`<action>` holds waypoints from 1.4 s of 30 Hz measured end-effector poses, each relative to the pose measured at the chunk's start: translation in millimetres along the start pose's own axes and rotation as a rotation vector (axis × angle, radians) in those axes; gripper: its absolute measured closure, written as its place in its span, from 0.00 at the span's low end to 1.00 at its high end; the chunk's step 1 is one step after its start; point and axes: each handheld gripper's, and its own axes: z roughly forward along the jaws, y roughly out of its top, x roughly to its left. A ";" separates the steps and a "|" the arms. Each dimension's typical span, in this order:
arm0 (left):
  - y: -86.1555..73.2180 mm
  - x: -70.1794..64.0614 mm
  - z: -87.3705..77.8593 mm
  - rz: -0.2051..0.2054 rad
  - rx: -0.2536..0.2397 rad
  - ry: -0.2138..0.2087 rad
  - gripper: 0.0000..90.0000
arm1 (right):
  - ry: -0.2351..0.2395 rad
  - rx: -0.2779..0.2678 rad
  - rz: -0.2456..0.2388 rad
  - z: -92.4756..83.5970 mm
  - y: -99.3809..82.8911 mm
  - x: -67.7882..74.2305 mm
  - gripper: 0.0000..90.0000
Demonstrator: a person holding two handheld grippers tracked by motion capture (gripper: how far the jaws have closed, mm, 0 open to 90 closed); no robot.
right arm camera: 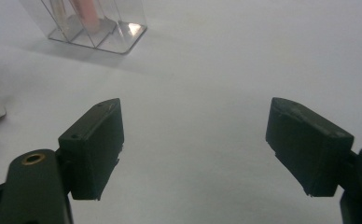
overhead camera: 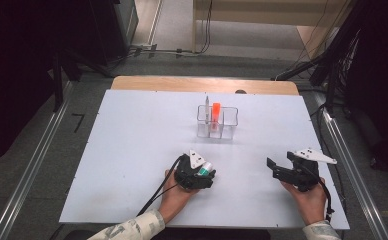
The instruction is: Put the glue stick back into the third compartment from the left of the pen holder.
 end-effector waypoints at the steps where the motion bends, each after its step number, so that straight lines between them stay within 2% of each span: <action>1: 0.2 0.0 0.0 0.002 0.004 -0.001 0.34 | -0.001 0.000 0.000 0.0 0.0 0.0 0.20; 27: 1.1 -4.8 2.4 0.018 0.019 -0.010 0.53 | -0.007 0.000 0.002 -0.4 0.1 0.2 0.20; 34: 0.8 -5.1 2.3 0.037 0.021 0.007 0.61 | -0.005 -0.001 0.003 -0.4 0.2 0.0 0.20; 42: 0.9 -4.2 0.9 0.070 0.036 -0.001 0.71 | -0.005 0.000 0.003 -0.2 0.3 0.3 0.21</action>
